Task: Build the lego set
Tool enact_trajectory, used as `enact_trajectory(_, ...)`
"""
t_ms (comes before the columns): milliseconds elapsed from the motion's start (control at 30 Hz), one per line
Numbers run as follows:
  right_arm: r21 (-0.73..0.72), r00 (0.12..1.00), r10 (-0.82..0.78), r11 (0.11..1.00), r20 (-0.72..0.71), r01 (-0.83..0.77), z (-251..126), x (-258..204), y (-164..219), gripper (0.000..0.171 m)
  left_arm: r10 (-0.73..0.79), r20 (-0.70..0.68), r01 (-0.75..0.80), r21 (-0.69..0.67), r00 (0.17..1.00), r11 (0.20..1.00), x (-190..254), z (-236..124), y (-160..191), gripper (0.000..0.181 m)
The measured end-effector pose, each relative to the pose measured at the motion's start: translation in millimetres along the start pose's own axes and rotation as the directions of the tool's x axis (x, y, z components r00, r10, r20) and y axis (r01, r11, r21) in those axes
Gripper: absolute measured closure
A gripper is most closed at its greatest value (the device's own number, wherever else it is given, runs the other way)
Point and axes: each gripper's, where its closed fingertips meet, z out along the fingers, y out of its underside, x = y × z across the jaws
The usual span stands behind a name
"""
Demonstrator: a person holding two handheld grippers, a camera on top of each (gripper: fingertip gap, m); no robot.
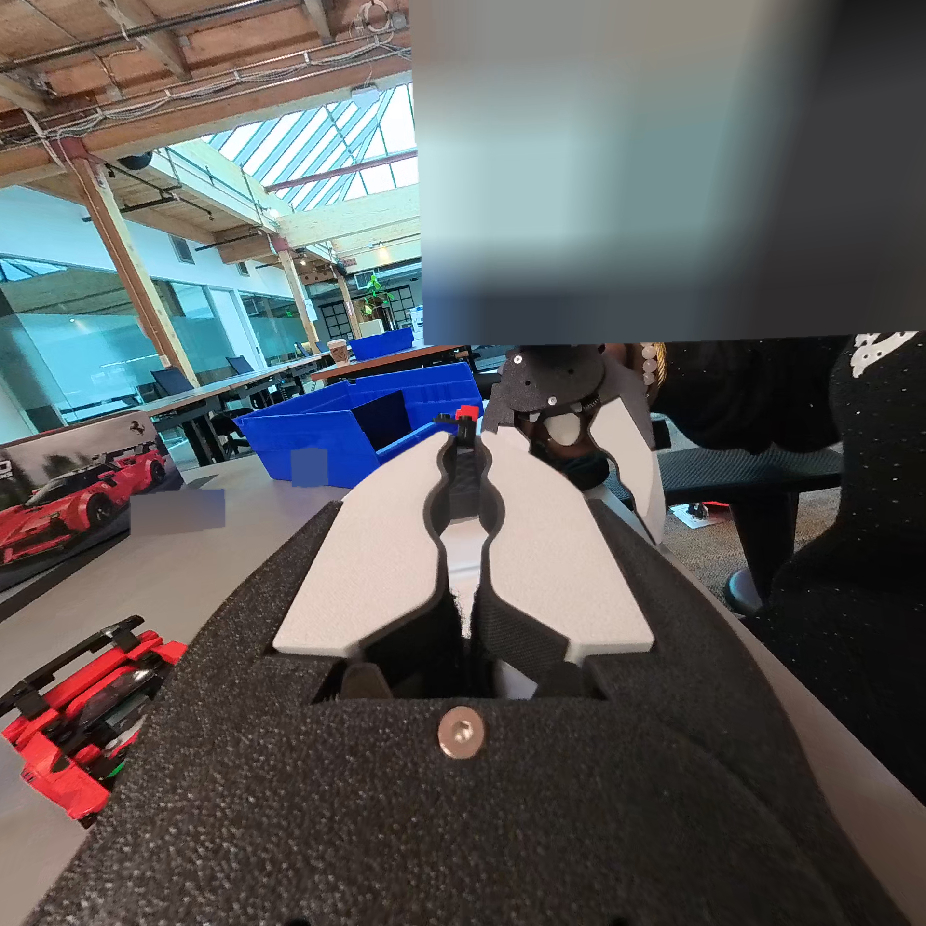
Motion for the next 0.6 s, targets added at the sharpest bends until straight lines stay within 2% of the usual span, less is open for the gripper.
enact_trajectory(100, 0.039, 1.0, -0.001, 0.999, 0.002, 0.001, 4.3, 0.8, -7.4, 0.087, -0.009, 0.004, 0.009, 0.007, 1.0, 1.0, -1.3, -0.7, -0.8, 0.175)
enact_trajectory(233, 0.107, 0.999, -0.017, 0.994, -0.027, 0.02, 11.9, 3.0, -19.1, 0.102, -0.002, 0.002, 0.002, -0.002, 1.0, 1.0, -0.6, 0.1, 0.3, 0.175)
enact_trajectory(433, 0.257, 0.98, -0.029, 0.963, -0.197, 0.08, 7.6, 18.1, -48.6, 0.121, -0.015, 0.013, 0.015, 0.014, 1.0, 1.0, -3.2, -1.5, -1.8, 0.175)
enact_trajectory(533, 0.323, 0.939, 0.013, 0.941, -0.343, 0.105, -3.1, 36.9, -66.3, 0.117, -0.017, 0.03, 0.016, 0.031, 0.999, 0.999, -5.9, -3.3, -4.6, 0.175)
enact_trajectory(600, 0.373, 0.884, 0.069, 0.92, -0.463, 0.123, -11.1, 52.6, -79.8, 0.101, -0.015, 0.071, 0.009, 0.077, 0.997, 0.997, -12.9, -8.8, -13.5, 0.175)
